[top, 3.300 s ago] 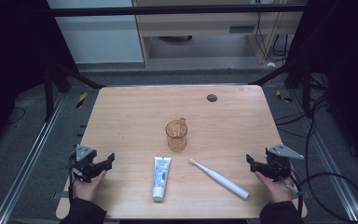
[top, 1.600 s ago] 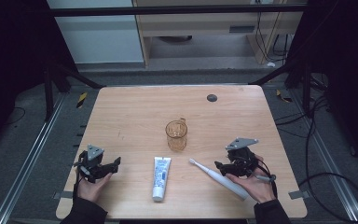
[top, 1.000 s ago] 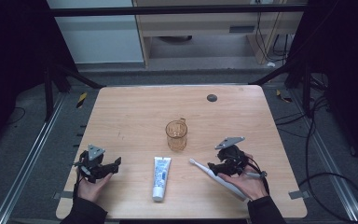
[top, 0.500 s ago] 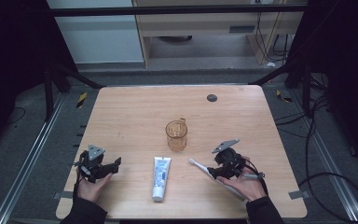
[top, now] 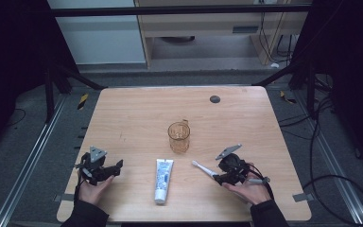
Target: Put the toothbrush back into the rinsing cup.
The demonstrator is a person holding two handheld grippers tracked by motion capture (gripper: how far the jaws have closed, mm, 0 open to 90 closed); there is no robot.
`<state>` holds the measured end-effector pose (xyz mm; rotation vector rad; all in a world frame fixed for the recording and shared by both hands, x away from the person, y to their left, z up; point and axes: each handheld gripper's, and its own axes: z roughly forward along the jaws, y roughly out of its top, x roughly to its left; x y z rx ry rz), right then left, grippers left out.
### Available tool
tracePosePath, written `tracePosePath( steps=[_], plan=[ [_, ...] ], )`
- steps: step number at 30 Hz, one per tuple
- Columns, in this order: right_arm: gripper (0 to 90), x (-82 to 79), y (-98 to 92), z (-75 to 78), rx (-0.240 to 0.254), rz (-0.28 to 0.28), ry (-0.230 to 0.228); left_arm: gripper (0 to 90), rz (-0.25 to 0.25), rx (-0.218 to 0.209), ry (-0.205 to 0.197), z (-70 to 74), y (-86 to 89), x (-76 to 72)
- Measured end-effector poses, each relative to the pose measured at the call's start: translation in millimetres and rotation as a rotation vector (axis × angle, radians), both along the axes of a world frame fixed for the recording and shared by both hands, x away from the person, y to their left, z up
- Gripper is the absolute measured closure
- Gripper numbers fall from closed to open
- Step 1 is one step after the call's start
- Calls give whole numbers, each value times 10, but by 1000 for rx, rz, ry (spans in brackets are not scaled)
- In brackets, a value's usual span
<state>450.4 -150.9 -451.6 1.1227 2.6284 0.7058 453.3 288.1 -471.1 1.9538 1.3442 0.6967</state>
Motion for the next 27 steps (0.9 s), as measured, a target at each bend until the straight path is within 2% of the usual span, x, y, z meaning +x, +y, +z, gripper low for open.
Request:
tracePosePath(
  steps=[27],
  plan=[
    [567,19,42,-154,-64,28,50,230,-2,12,12,-11,-4,8]
  ],
)
